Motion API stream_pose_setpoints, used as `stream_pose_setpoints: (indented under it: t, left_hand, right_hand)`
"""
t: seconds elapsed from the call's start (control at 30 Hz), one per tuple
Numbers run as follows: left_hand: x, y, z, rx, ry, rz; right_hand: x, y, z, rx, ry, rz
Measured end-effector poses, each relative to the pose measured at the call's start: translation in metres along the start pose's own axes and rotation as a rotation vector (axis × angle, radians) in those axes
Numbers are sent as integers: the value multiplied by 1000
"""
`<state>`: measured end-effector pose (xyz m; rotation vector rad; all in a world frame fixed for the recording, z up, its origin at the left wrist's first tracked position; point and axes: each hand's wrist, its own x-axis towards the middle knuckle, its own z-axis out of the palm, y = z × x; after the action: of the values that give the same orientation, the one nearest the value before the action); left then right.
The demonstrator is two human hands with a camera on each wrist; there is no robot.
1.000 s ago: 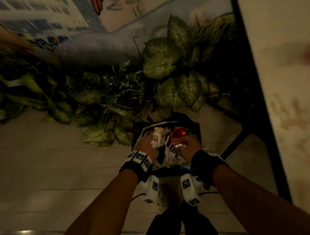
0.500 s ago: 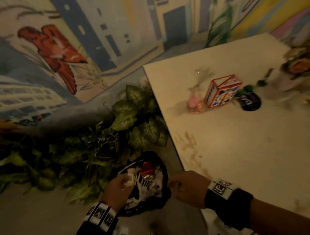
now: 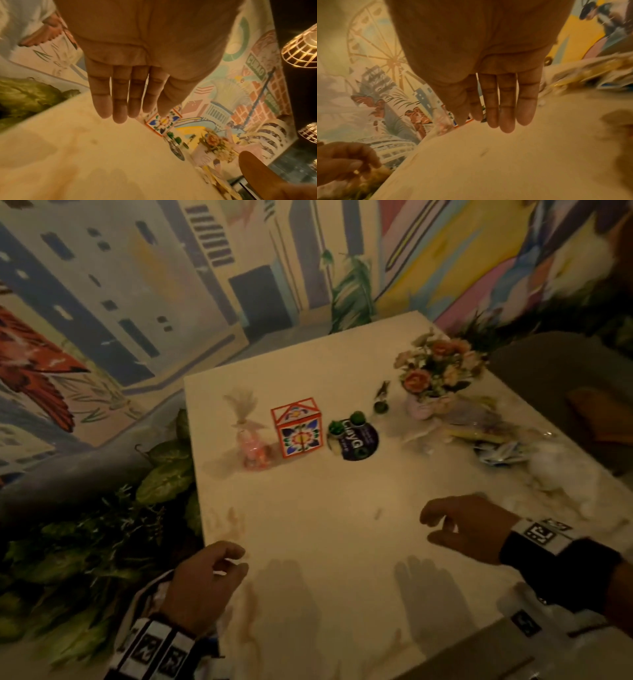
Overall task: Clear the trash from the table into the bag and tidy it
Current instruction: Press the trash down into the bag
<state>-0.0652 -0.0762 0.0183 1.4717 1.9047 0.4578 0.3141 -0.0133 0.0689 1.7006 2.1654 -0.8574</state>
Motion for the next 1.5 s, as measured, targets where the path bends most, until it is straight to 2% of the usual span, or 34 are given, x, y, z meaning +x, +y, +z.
stream_pose_setpoints:
  t: [0.2,0.37,0.57,0.77,0.9,1.07,1.17,1.3,1.5]
  left_hand:
    - [17,57,37,77,-83,152]
    - [39,96,60,130,-148,303]
    - [70,146,92,196,-203,357]
    - [109,207,148,241,-131,319]
    - [139,240,188,283,-122,239]
    - [166,272,234,412,-184,232]
    - [179,288,256,522,-261,148]
    - [195,302,275,589,-348,53]
    - [202,314,300,603,-227,17]
  right_hand:
    - [-3,76,-34,38,83,181]
    - [-11,120,-51,93,181,296]
    - [-7,164,-67,117,257,349]
    - [29,212,-81,63,302,270]
    - [52,235,-82,36,248,198]
    - [76,247,-68,52,124,231]
    - [87,250,-56,48,60,261]
    - [97,253,-43,48,51,245]
    - [112,248,-34,13,137,228]
